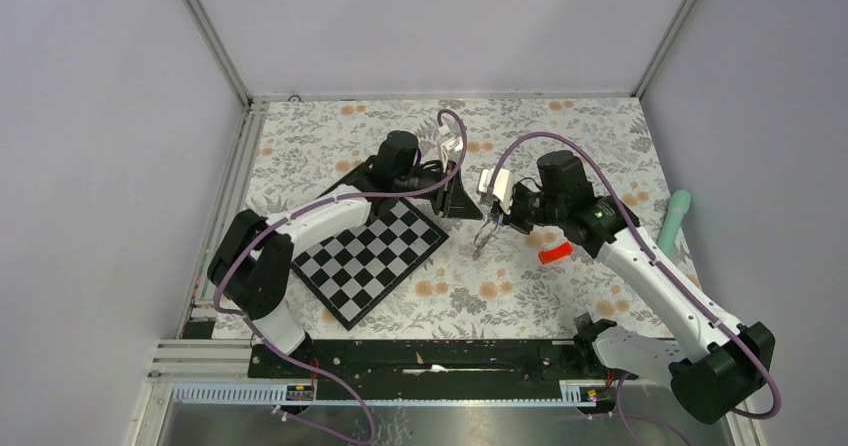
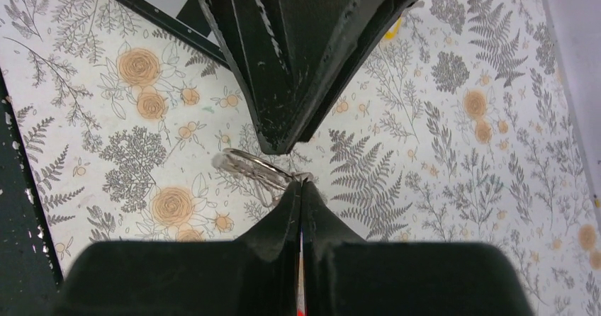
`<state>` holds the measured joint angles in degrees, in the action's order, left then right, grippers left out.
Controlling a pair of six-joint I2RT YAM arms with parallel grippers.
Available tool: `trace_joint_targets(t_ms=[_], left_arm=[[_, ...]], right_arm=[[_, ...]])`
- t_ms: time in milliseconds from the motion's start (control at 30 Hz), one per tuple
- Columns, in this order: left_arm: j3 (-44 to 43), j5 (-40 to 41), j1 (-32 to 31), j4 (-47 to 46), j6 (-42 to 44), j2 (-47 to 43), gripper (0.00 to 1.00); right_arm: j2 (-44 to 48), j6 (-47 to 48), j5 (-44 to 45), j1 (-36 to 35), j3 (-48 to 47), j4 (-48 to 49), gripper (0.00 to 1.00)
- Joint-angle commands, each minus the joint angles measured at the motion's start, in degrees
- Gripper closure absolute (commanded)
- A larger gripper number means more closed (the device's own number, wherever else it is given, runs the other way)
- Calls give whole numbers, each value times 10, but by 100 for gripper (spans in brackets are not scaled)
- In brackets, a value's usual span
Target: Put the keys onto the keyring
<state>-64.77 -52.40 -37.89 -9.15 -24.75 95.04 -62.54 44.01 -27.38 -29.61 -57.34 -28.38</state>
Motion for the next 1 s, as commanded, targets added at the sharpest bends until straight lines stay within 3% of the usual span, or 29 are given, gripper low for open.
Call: trace_joint_targets(t_ms=[0, 267, 633, 967], left_arm=[[2, -31, 3, -53, 31, -19, 69], [36, -5, 2, -55, 117, -42, 31], [37, -27, -4, -66, 290, -18, 24], [84, 25, -39, -161, 191, -20, 16]], right_arm=[[15, 2, 24, -3, -35, -17, 100], [16, -19, 35, -2, -53, -43, 100], [23, -43, 16, -2, -59, -52, 100], [28, -64, 12, 2, -57, -44, 100]])
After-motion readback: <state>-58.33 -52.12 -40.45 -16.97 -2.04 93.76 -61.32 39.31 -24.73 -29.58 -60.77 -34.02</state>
